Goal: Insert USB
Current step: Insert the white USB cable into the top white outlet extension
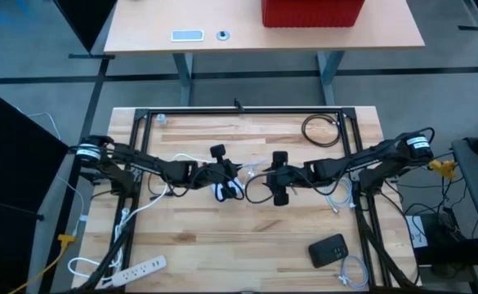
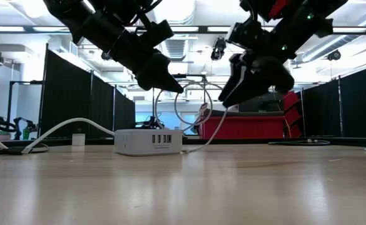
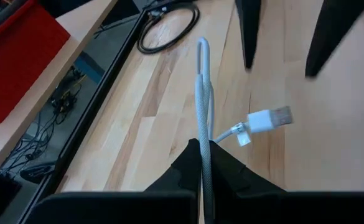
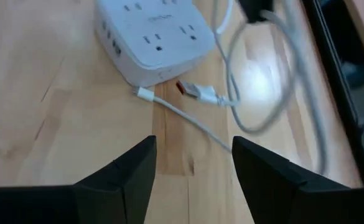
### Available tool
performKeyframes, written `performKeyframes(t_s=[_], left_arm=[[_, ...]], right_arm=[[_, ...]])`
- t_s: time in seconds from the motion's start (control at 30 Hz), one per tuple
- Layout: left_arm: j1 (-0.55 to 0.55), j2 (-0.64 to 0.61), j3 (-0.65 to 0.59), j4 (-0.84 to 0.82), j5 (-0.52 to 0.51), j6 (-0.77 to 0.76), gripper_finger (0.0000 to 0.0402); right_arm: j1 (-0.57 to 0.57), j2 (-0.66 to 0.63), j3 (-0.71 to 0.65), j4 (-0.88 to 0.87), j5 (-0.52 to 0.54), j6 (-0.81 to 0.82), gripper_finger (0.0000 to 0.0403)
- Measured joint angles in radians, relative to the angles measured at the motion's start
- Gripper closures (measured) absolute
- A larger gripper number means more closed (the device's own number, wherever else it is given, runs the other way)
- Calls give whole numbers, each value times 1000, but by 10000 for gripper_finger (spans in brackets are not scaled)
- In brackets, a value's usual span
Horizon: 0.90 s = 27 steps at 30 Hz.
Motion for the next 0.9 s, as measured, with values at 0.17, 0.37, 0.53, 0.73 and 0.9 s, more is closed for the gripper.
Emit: performKeyframes(t_s=[0.17, 0.37, 0.53, 0.73, 0.9], left_arm=[[-4, -12, 0, -4, 19, -19, 401], [-17, -14, 0, -17, 27, -23, 402], [-19, -15, 0, -16, 64, -23, 401], [-19, -15, 0, -23, 66, -23, 401], [-19, -15, 0, -23, 66, -22, 401]], right_arm=[[16, 70, 0, 137, 72, -199, 211], [36, 124, 0, 211, 126, -365, 219], [38, 165, 0, 249, 130, -407, 227], [38, 172, 0, 268, 132, -429, 261], [38, 171, 0, 265, 133, -406, 339]])
